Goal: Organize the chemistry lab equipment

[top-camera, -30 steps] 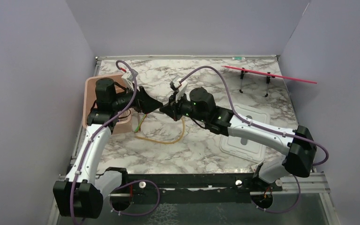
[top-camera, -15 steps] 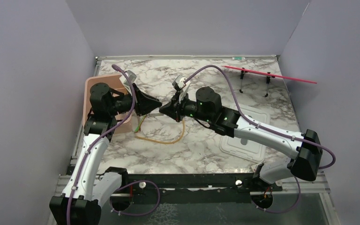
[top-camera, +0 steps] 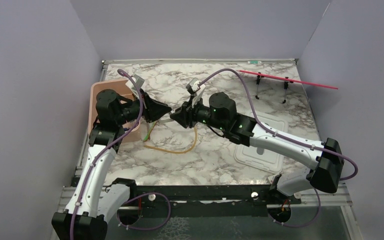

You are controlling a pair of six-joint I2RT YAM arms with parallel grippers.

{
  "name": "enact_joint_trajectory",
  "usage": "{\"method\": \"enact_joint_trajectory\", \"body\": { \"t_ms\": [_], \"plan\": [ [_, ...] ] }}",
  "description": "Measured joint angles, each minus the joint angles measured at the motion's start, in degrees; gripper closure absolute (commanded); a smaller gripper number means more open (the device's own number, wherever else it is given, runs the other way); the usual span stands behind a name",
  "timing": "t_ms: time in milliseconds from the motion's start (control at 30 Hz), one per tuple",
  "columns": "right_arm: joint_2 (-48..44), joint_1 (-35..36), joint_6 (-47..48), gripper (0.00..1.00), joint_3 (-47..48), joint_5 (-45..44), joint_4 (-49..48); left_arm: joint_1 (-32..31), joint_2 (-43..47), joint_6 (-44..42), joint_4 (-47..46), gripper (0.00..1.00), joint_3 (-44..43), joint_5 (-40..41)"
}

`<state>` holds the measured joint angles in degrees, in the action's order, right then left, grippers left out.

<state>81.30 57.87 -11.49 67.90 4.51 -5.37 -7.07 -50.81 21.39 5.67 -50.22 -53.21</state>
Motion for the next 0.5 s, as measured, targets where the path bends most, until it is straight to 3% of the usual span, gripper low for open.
{"method": "enact_joint_trajectory", "body": {
  "t_ms": [267, 500],
  "plan": [
    [0.0, -0.2, -0.5, 0.59, 0.0, -6.3, 0.3, -0.2, -1.4, -0.2, 6.5, 1.0, -4.2, 14.3],
    [-1.2, -0.2, -0.9, 0.59, -1.5, -10.3, 1.0, 1.0, -6.4, -0.9, 17.8, 1.0, -11.9, 39.0]
  ]
}}
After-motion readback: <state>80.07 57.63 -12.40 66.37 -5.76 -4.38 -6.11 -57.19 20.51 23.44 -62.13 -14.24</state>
